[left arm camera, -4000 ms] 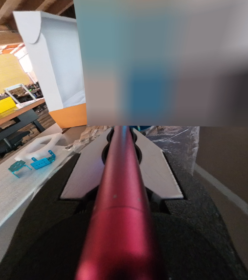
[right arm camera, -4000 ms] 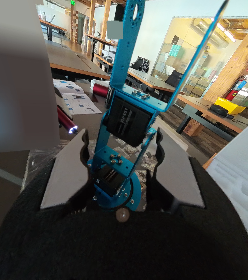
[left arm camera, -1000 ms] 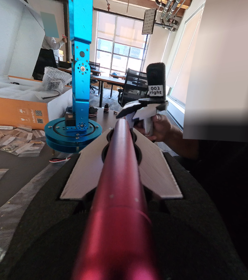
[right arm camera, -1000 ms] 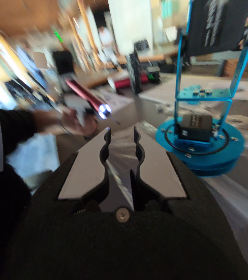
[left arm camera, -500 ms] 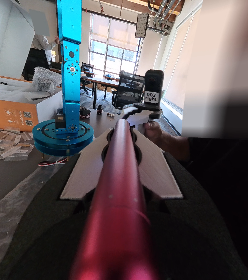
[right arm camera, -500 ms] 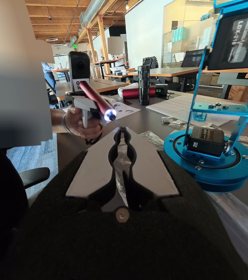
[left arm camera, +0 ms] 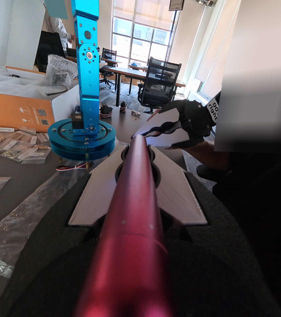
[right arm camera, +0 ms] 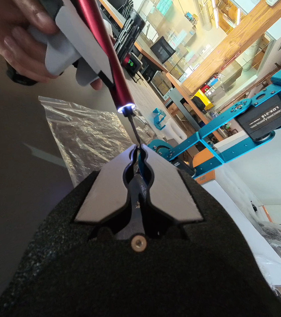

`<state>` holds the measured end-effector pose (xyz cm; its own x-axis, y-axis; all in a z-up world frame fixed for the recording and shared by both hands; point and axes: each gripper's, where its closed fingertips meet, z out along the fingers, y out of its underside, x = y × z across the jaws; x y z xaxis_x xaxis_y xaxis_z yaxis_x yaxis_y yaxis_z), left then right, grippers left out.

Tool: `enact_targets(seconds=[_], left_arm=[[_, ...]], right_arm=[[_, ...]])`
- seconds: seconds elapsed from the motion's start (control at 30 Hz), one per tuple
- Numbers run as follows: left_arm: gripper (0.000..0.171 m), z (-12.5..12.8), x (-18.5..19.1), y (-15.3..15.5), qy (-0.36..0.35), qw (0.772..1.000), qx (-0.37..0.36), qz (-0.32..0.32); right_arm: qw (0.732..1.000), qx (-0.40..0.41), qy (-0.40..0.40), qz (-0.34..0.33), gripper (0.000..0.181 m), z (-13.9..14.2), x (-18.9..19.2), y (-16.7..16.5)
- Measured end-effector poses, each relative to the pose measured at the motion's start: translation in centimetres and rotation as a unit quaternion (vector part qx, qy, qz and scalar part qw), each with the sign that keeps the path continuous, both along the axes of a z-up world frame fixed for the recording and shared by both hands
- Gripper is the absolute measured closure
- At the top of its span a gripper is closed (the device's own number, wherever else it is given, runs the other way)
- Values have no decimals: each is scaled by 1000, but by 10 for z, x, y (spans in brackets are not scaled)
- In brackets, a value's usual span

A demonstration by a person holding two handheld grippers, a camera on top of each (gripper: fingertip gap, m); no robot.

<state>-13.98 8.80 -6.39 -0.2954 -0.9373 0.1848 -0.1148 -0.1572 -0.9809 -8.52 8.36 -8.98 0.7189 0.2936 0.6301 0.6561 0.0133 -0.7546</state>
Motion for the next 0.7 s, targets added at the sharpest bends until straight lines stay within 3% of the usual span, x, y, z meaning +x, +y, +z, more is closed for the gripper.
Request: enact_targets(seconds=[0.27,0.7], left_arm=[[150,-9,1,3,23,1000,-7,5],[150,-14,3,4,33,999,-10,10]], right_arm=[[998,12,-57,-23,180,-6,2,2],[997,3,-71,-19,181,-14,1,3]])
